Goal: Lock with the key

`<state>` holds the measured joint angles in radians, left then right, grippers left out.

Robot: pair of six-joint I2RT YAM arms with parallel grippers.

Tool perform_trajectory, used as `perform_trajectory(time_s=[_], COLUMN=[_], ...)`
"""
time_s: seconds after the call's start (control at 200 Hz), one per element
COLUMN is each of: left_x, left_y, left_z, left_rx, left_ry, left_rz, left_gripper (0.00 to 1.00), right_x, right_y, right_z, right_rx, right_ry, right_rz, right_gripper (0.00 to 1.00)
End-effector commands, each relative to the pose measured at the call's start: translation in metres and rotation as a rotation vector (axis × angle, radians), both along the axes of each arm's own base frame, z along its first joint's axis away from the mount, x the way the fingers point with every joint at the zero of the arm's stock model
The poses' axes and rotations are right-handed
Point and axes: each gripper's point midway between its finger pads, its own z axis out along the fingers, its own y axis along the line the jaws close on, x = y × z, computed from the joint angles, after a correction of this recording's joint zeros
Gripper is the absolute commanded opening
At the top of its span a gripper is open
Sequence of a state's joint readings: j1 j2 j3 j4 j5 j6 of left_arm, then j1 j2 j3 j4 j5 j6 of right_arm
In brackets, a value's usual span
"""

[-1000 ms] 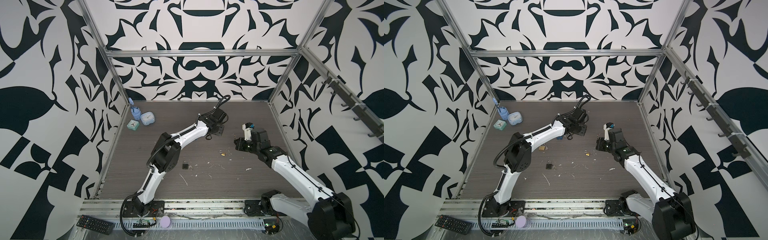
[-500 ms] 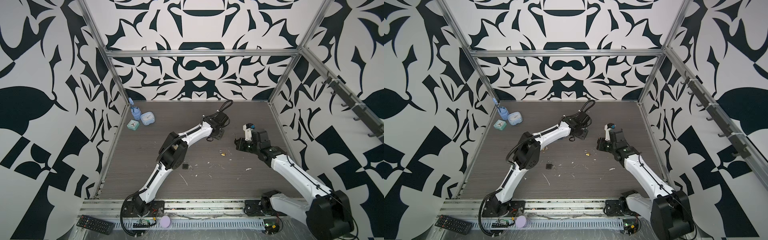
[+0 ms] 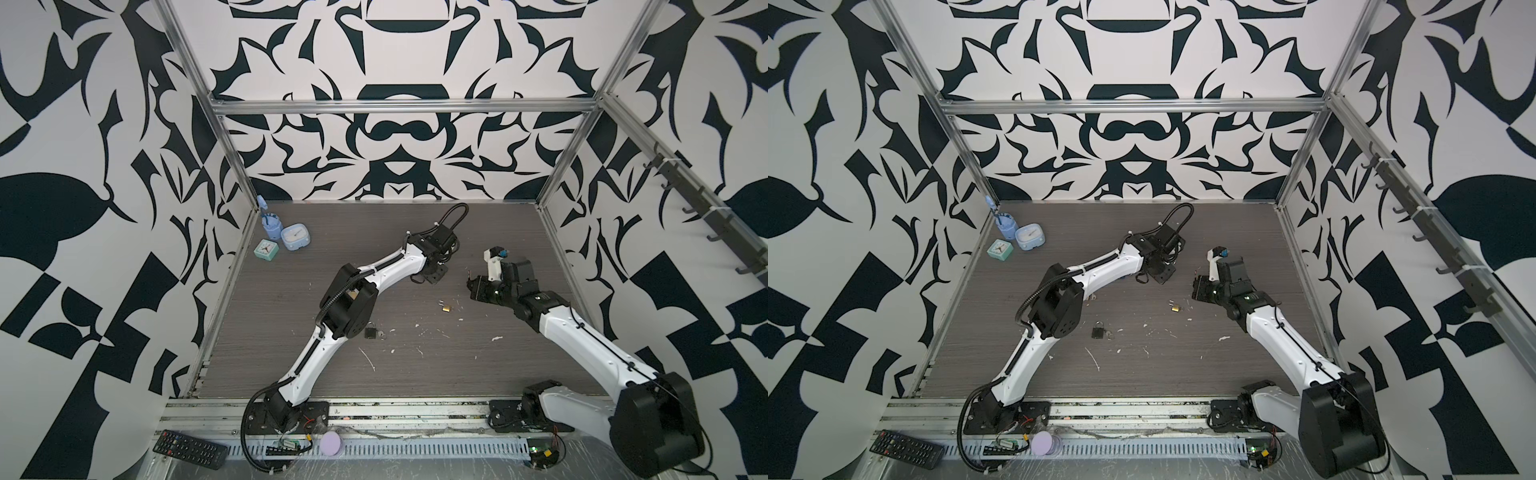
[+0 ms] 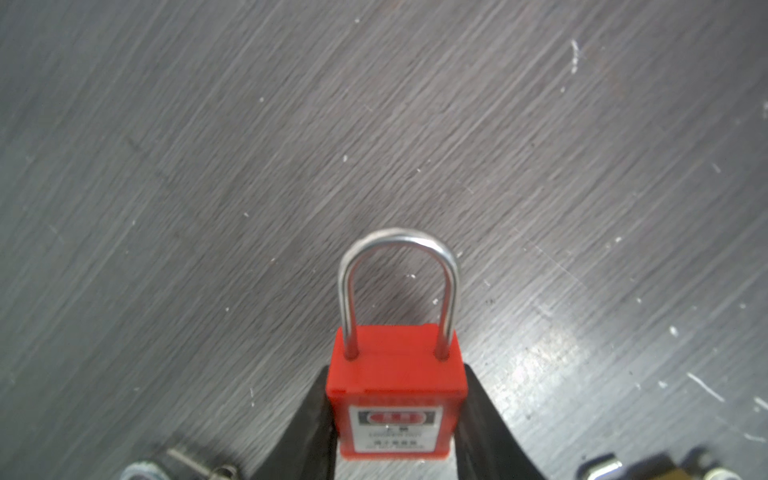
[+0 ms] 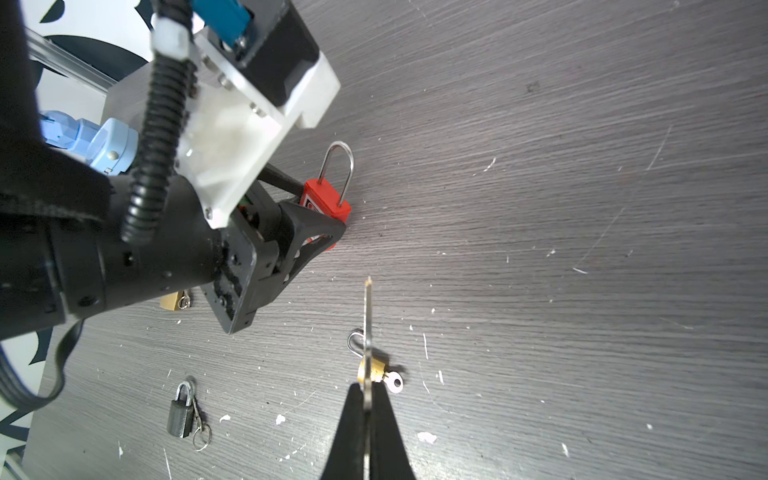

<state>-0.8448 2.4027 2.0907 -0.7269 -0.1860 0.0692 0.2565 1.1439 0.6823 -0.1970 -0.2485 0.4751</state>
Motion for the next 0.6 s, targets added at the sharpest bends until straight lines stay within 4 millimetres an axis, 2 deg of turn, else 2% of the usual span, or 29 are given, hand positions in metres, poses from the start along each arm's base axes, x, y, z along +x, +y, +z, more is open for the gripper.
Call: perform_trajectory(time_s=[0.0,0.315,0.47,0.595], left_x=[-0.004,0.001,0.003,0.006], left_y=[0.0,0.0,0.0,-0.001], left_z=[-0.017,-0.03,-0.028,-0.021], left_rx=[0.047,0.069,0.066,0.055], left_ry=[0.021,0.03,0.026,0.01], left_rz=[-0.085,-0.112,-0.112,-0.106], left_gripper=[0.0,0.0,0.37,0.57], right_x=[0.01,0.01,0.009,0.009], right_y=[0.004,0.004,0.004,0.003], right_z=[0.017,0.013,0.014,0.012], right_rx=[0.022,0.028,0.029,0.027], right_ry=[-0.058,-0.046,-0.049,-0.045], right_rz=[0.009,0.01,0.01,0.008], right_gripper=[0.0,0.0,0.0,0.0])
